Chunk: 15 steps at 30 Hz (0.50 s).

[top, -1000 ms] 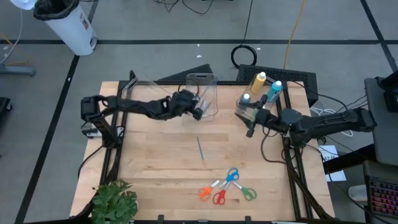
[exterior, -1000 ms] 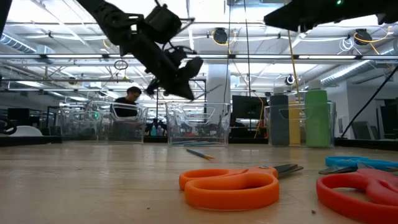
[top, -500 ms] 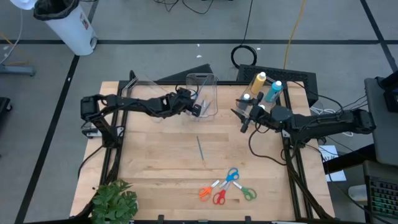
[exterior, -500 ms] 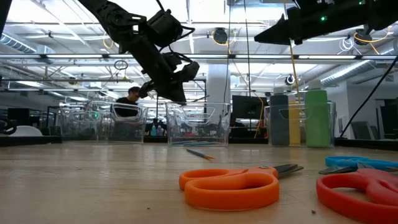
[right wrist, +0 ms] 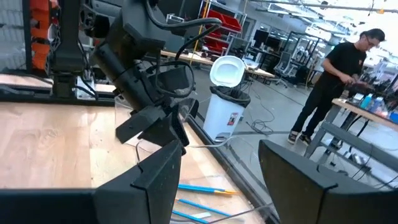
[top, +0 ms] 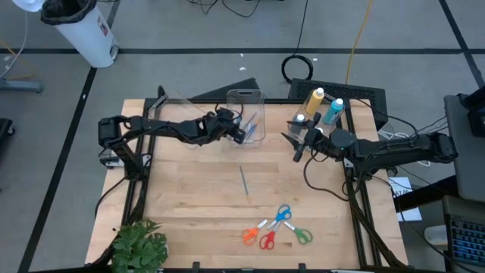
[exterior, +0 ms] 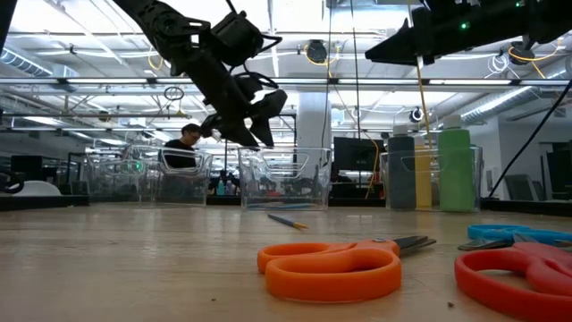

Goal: Pick & Place Paint Supplies
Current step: Put the blue paint brush into the middle transparent bin

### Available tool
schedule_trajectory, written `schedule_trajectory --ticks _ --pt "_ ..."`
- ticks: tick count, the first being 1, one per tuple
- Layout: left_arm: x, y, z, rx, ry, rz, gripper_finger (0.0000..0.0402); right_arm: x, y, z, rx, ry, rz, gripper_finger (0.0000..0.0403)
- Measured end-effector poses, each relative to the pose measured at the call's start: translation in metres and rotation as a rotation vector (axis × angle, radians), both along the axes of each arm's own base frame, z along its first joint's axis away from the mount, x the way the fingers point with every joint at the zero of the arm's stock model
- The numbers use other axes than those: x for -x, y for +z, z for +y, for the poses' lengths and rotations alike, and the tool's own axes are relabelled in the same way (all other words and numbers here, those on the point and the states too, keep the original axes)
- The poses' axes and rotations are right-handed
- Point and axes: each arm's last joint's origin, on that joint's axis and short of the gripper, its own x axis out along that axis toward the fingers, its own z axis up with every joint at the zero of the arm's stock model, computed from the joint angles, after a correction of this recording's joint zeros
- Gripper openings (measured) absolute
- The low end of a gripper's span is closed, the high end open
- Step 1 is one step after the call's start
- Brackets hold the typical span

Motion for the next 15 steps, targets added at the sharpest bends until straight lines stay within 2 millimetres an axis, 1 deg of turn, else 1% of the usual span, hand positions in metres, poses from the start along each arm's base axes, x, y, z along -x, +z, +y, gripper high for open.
schedule_trajectory --ticks 3,7,11,15 --pt "-0.002 0.002 -0.003 -0.014 -0.073 0.005 0.0193 0.000 0.000 0.000 -0.027 0.003 -0.013 0.0210" --pt "-0.005 0.015 -0.009 -0.050 -0.149 -0.056 0.0211 -0.001 -0.001 0.002 -0.046 0.065 -0.014 0.0210" --pt "-0.005 0.033 -0.022 -0.073 -0.236 -0.121 0.0212 -0.002 0.000 0.004 -0.054 0.142 -0.019 0.0210" --pt "-0.007 0.048 -0.039 -0.095 -0.349 -0.196 0.0205 -0.002 -0.001 0.005 -0.107 0.200 -0.036 0.0210"
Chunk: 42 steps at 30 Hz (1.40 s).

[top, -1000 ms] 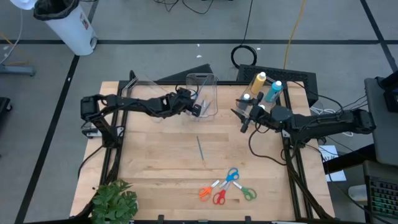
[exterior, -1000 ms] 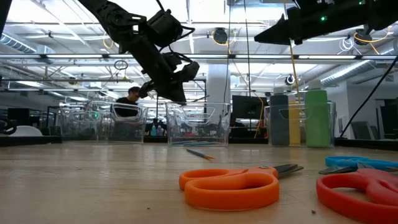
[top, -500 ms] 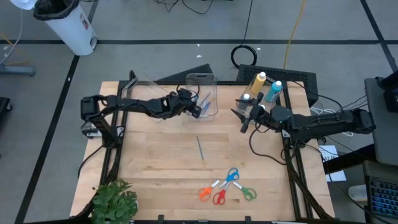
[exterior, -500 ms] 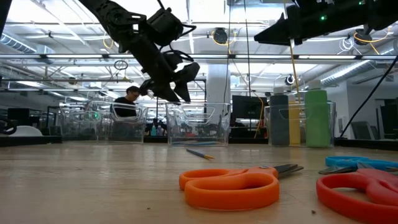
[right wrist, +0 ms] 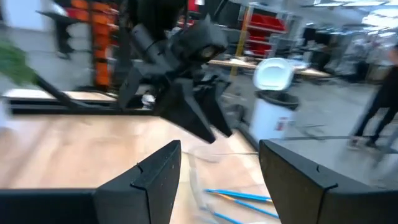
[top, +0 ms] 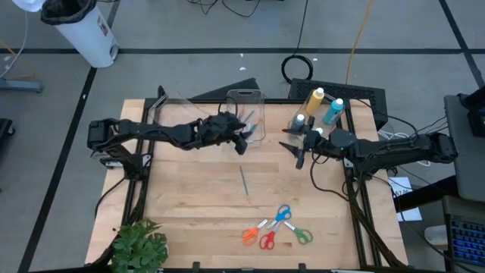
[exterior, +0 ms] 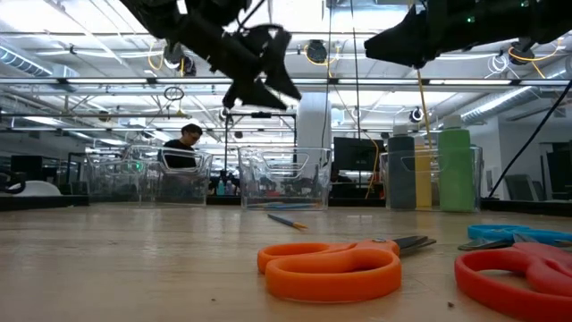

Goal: Pick & Place Paint Supplies
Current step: Put the blue paint brush into the middle transparent bin

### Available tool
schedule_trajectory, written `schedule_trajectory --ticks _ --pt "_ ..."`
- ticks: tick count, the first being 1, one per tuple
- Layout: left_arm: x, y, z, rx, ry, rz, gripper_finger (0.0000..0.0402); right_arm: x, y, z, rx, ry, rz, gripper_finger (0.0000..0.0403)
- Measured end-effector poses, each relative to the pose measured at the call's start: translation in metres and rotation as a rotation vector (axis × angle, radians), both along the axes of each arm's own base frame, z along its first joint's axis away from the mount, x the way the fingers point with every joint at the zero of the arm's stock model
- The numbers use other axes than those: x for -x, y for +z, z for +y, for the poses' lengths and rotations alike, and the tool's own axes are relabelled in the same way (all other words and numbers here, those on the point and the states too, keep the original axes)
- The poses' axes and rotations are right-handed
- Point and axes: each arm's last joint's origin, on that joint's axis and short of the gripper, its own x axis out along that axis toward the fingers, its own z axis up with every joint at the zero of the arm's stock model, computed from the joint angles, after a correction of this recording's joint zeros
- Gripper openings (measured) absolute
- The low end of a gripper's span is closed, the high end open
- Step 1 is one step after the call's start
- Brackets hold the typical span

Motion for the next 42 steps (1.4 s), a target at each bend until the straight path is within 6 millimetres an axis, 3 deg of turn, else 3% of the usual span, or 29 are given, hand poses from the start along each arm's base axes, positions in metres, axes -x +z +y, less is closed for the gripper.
schedule_trajectory --ticks 5,10,17,22,33,38,42 --pt "-0.006 0.016 -0.031 -0.096 -0.181 -0.102 0.0200 -0.001 0.000 0.003 -0.082 0.120 -0.019 0.0210" --pt "-0.006 0.021 -0.051 -0.147 -0.255 -0.149 0.0204 -0.001 0.000 0.006 -0.158 0.215 -0.028 0.0210" --pt "0.013 -0.009 -0.081 -0.110 -0.353 -0.349 0.0189 -0.002 -0.004 0.017 -0.234 0.300 0.002 0.0210" --pt "0.024 -0.007 -0.100 -0.142 -0.571 -0.460 0.0177 -0.004 -0.004 0.038 -0.227 0.387 0.000 0.0210" --pt "0.034 -0.017 -0.152 -0.193 -0.859 -0.395 0.0173 -0.007 -0.008 0.064 -0.171 0.328 -0.005 0.0210" --pt "0.036 -0.017 -0.163 -0.210 -0.824 -0.379 0.0176 -0.010 -0.009 0.068 -0.198 0.344 -0.017 0.0210" --pt "0.031 -0.015 -0.168 -0.171 -0.754 -0.274 0.0201 -0.012 -0.011 0.069 -0.198 0.346 -0.011 0.0210"
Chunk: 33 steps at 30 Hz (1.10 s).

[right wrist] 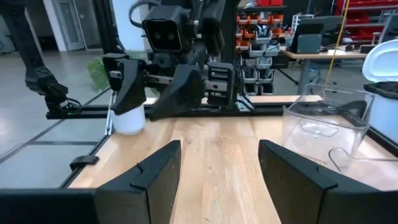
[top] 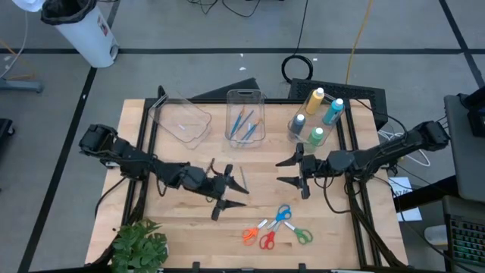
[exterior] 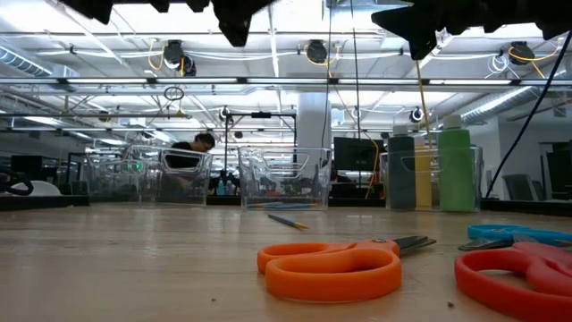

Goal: Pick & Place Paint Supplies
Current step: Put the blue paint brush into the middle transparent bin

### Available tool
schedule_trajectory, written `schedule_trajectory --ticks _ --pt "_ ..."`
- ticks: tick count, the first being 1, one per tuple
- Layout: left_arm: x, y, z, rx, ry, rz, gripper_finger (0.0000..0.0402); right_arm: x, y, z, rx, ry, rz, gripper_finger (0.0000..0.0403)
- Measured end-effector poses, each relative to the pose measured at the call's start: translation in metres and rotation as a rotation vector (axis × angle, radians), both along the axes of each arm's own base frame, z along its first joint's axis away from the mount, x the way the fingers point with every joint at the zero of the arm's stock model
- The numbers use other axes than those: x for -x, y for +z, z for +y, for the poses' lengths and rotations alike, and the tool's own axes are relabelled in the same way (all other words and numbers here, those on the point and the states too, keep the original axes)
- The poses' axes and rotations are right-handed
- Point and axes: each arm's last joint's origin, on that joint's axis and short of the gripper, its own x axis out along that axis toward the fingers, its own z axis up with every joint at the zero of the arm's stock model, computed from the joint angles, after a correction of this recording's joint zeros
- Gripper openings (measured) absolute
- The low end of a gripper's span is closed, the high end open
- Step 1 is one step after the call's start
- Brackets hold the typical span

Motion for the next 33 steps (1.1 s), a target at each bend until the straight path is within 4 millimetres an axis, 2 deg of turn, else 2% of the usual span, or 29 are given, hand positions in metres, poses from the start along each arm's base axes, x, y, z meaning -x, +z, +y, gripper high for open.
schedule_trajectory --ticks 4,10,14,20,27,33 --pt "-0.009 -0.003 -0.008 -0.024 0.002 0.120 0.0241 -0.002 -0.002 0.000 -0.018 0.000 0.014 0.0210" --pt "-0.022 -0.026 -0.018 -0.197 -0.061 0.171 0.0270 -0.002 -0.002 0.000 -0.022 0.000 0.013 0.0210" --pt "-0.025 -0.048 -0.019 -0.334 -0.096 0.213 0.0266 -0.002 -0.002 0.000 0.012 0.000 0.011 0.0210" --pt "-0.028 -0.068 -0.019 -0.392 -0.108 0.276 0.0247 -0.002 0.000 0.000 0.028 0.001 -0.014 0.0210" --pt "-0.035 -0.096 -0.006 -0.452 -0.081 0.380 0.0227 0.005 0.008 0.000 0.015 0.039 -0.047 0.0210" --pt "-0.040 -0.113 0.004 -0.489 -0.076 0.416 0.0219 0.011 0.015 -0.001 0.015 0.055 -0.082 0.0210"
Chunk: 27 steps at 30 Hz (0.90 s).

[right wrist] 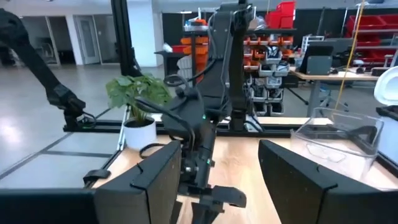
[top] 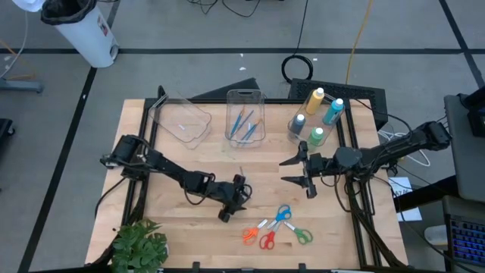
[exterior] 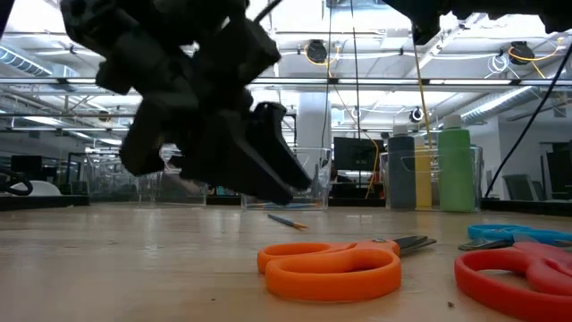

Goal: Pick & Place Paint Supplies
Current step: Put the blue paint brush into the middle transparent bin

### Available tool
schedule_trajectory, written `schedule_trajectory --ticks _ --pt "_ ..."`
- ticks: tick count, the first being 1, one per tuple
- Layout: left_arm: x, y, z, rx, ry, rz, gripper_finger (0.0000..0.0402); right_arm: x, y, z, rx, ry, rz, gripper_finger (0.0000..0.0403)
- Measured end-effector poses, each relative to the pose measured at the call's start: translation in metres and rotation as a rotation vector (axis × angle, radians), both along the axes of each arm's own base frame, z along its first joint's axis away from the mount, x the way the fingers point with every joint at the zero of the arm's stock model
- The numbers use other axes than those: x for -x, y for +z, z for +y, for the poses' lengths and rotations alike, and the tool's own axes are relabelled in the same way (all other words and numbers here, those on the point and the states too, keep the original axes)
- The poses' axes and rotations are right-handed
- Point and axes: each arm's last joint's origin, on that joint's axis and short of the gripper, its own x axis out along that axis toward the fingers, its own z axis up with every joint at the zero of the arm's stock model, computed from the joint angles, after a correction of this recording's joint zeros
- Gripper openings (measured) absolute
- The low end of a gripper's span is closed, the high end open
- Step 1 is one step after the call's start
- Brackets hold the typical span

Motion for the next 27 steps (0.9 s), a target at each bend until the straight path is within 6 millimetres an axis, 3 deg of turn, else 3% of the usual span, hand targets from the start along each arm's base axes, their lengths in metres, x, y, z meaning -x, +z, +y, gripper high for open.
schedule_trajectory --ticks 7,20,27 --pt "-0.006 -0.006 0.022 -0.118 0.033 -0.001 0.0218 0.000 -0.001 -0.001 0.031 -0.007 0.007 0.0210" --pt "-0.006 -0.014 0.054 -0.083 -0.005 0.099 0.0218 0.000 -0.001 -0.001 0.080 -0.009 0.004 0.0210" --pt "-0.007 -0.017 0.068 -0.013 0.068 0.130 0.0213 0.000 -0.001 -0.001 0.073 -0.011 0.005 0.0210"
